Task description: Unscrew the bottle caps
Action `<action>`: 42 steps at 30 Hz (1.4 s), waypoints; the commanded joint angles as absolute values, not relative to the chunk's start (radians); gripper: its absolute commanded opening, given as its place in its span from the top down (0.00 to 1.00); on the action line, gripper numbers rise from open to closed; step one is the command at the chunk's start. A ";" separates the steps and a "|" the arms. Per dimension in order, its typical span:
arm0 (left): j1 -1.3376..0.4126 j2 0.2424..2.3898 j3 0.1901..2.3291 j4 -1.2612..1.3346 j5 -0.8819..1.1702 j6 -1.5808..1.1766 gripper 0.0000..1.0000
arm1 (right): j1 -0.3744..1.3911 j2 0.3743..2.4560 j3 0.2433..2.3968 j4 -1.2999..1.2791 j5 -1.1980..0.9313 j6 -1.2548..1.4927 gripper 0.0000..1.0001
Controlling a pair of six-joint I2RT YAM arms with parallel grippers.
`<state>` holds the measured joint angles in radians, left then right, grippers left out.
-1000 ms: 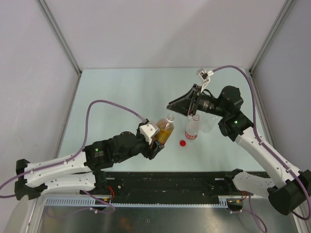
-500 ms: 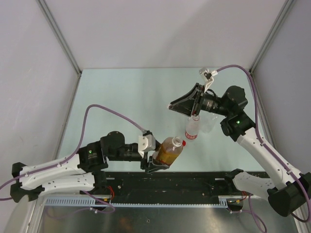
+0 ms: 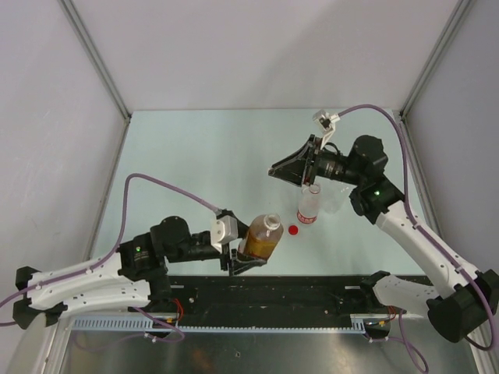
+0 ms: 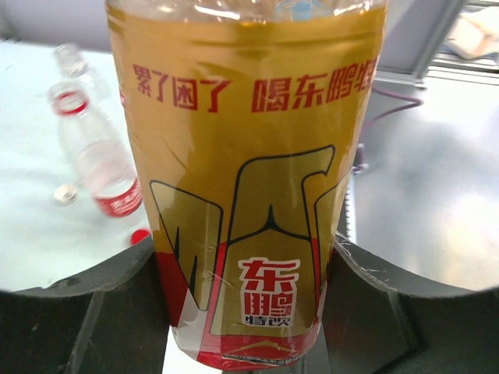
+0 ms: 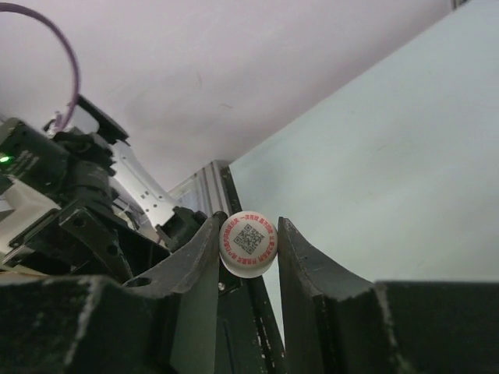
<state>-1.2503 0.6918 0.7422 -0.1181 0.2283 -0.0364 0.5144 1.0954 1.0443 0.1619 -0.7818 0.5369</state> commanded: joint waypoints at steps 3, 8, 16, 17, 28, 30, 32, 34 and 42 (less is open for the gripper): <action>-1.233 0.660 0.691 -0.076 -0.119 -0.092 0.62 | 0.580 1.172 1.044 0.023 -0.635 0.383 1.00; -1.212 0.663 0.663 -0.112 -0.356 -0.173 0.61 | 0.638 1.249 1.044 -0.073 -0.512 0.301 1.00; -1.095 0.700 0.634 -0.239 -0.503 -0.332 0.58 | 0.690 1.388 1.046 -0.161 -0.358 0.232 1.00; -1.079 0.701 0.625 -0.247 -0.496 -0.351 0.58 | 0.696 1.403 1.045 -0.174 -0.335 0.227 1.00; -1.010 0.730 0.575 -0.276 -0.447 -0.403 0.57 | 0.713 1.454 1.045 -0.248 -0.234 0.206 0.69; -1.010 0.738 0.576 -0.275 -0.440 -0.402 0.56 | 0.712 1.441 1.045 -0.243 -0.235 0.208 0.55; -1.009 0.745 0.578 -0.275 -0.433 -0.396 0.56 | 0.711 1.430 1.045 -0.231 -0.249 0.212 0.44; -1.009 0.749 0.580 -0.274 -0.425 -0.389 0.56 | 0.709 1.416 1.045 -0.219 -0.268 0.219 0.35; -1.009 0.744 0.583 -0.274 -0.390 -0.372 0.55 | 0.664 1.323 1.046 -0.159 -0.377 0.285 0.13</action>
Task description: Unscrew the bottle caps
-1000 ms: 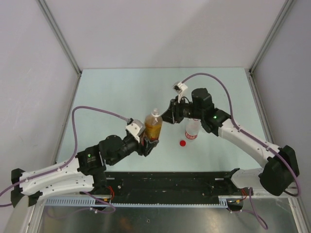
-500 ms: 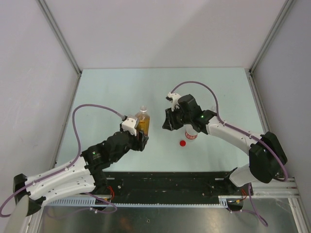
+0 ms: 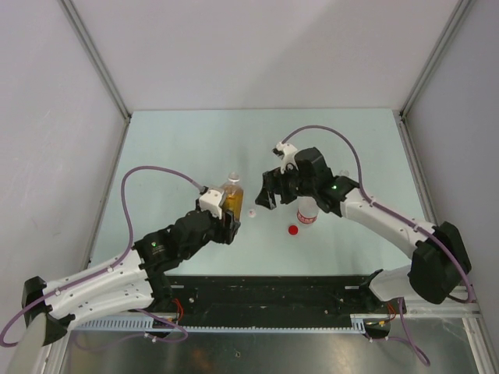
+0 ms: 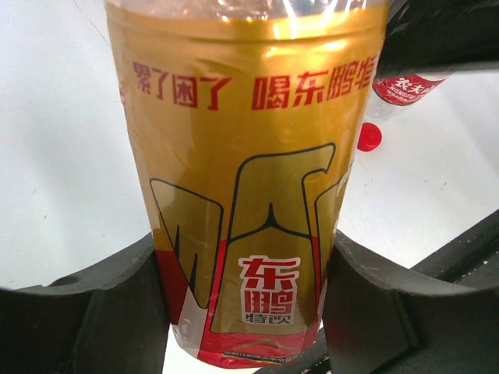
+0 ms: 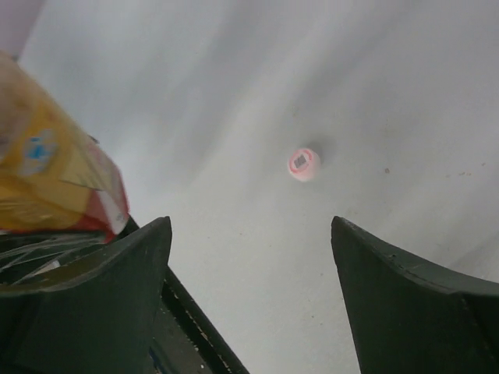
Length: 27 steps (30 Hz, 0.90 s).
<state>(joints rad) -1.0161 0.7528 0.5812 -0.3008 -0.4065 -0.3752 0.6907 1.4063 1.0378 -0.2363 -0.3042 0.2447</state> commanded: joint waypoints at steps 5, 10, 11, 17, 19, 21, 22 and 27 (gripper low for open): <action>-1.010 0.741 0.587 -0.272 -0.376 -0.361 0.54 | 0.636 1.246 1.045 -0.119 -0.432 0.319 0.02; -1.010 0.744 0.604 -0.265 -0.310 -0.332 0.54 | 0.621 1.198 1.044 -0.069 -0.505 0.355 0.01; -1.010 0.745 0.607 -0.257 -0.281 -0.319 0.54 | 0.621 1.196 1.044 -0.051 -0.529 0.366 0.01; -1.009 0.747 0.623 -0.206 -0.095 -0.258 0.53 | 0.629 1.199 1.045 0.123 -0.683 0.458 0.01; -1.009 0.747 0.624 -0.188 -0.061 -0.250 0.53 | 0.639 1.208 1.044 0.165 -0.707 0.476 0.01; -1.009 0.749 0.626 -0.174 -0.034 -0.245 0.53 | 0.649 1.222 1.044 0.192 -0.723 0.489 0.04; -1.009 0.751 0.628 -0.170 -0.024 -0.243 0.53 | 0.654 1.229 1.044 0.200 -0.727 0.496 0.07; -1.010 0.759 0.639 -0.158 -0.008 -0.235 0.52 | 0.673 1.256 1.045 0.207 -0.725 0.508 0.25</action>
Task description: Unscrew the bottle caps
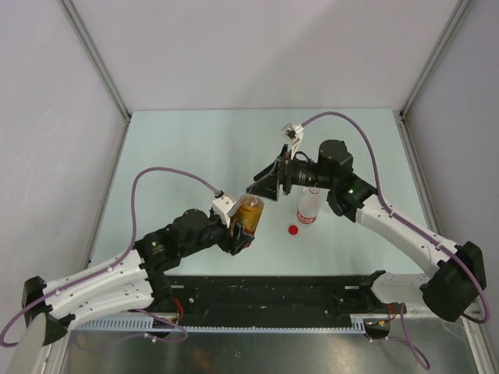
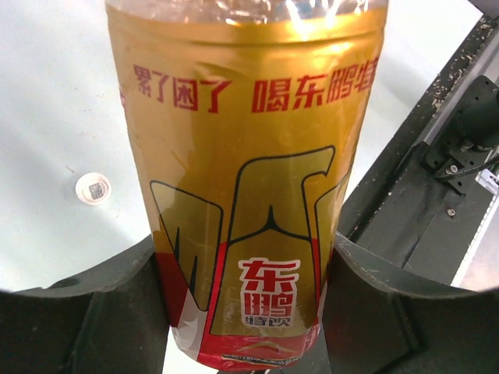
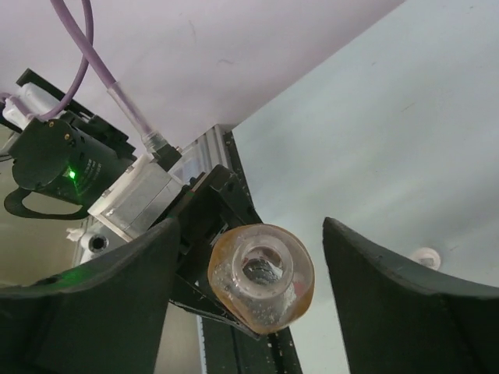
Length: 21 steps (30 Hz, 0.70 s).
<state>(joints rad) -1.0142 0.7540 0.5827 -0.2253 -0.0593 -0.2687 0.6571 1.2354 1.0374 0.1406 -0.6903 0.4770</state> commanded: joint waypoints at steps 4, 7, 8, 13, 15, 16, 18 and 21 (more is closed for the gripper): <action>-1.011 0.757 0.643 -0.155 -0.008 -0.231 0.52 | 0.680 1.264 1.045 0.194 -0.724 0.500 0.42; -1.011 0.751 0.641 -0.151 -0.008 -0.229 0.52 | 0.683 1.264 1.043 0.187 -0.729 0.487 0.55; -1.010 0.747 0.640 -0.150 -0.008 -0.229 0.52 | 0.683 1.263 1.044 0.187 -0.731 0.484 0.63; -1.009 0.731 0.636 -0.147 -0.008 -0.226 0.50 | 0.686 1.263 1.045 0.194 -0.746 0.482 0.95; -1.009 0.729 0.634 -0.145 -0.008 -0.225 0.45 | 0.688 1.262 1.045 0.197 -0.757 0.481 0.99; -1.009 0.728 0.635 -0.146 -0.008 -0.224 0.39 | 0.688 1.259 1.045 0.199 -0.761 0.477 0.99; -1.009 0.729 0.633 -0.146 -0.010 -0.222 0.14 | 0.691 1.252 1.046 0.195 -0.760 0.465 1.00; -1.009 0.730 0.634 -0.148 -0.032 -0.220 0.02 | 0.695 1.234 1.046 0.158 -0.725 0.421 1.00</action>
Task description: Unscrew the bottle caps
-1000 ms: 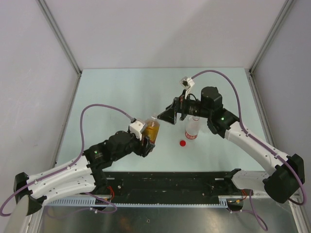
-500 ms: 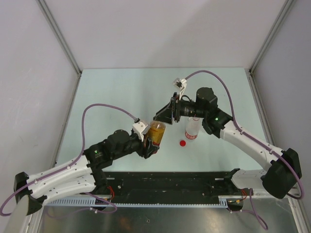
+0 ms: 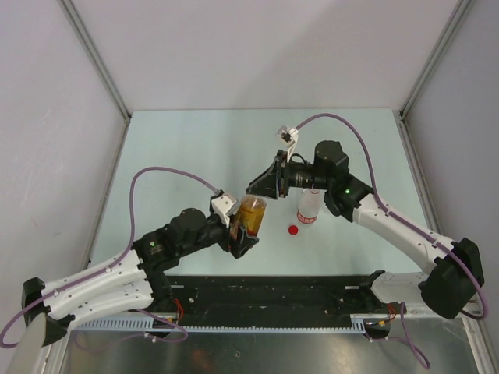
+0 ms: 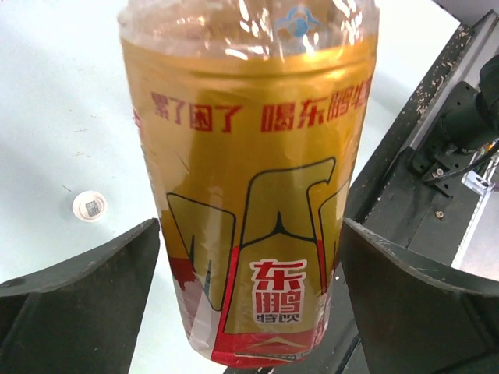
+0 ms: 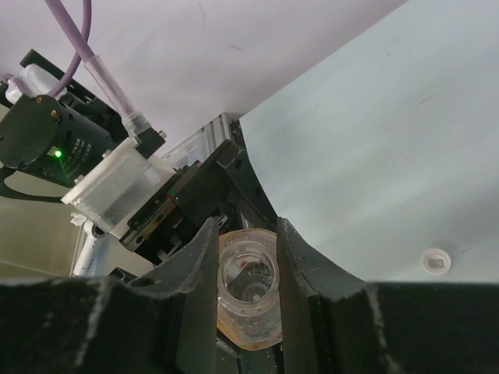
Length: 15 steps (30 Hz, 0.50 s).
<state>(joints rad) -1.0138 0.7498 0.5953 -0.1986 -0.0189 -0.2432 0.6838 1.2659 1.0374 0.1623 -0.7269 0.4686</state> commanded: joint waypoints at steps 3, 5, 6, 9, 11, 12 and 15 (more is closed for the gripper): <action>-1.010 0.720 0.635 -0.148 -0.047 -0.216 0.01 | 0.703 1.214 1.046 0.089 -0.664 0.352 1.00; -1.009 0.708 0.635 -0.149 -0.058 -0.214 0.01 | 0.713 1.200 1.046 0.040 -0.606 0.293 1.00; -1.009 0.702 0.635 -0.149 -0.065 -0.211 0.01 | 0.723 1.194 1.045 0.022 -0.567 0.262 1.00; -1.010 0.679 0.634 -0.150 -0.088 -0.206 0.00 | 0.761 1.182 1.044 -0.055 -0.419 0.173 1.00; -1.010 0.663 0.633 -0.150 -0.101 -0.203 0.01 | 0.789 1.186 1.045 -0.077 -0.328 0.127 1.00; -1.010 0.656 0.632 -0.151 -0.109 -0.201 0.00 | 0.801 1.191 1.045 -0.081 -0.286 0.111 1.00; -1.009 0.632 0.630 -0.155 -0.121 -0.197 0.00 | 0.832 1.216 1.043 -0.070 -0.179 0.086 1.00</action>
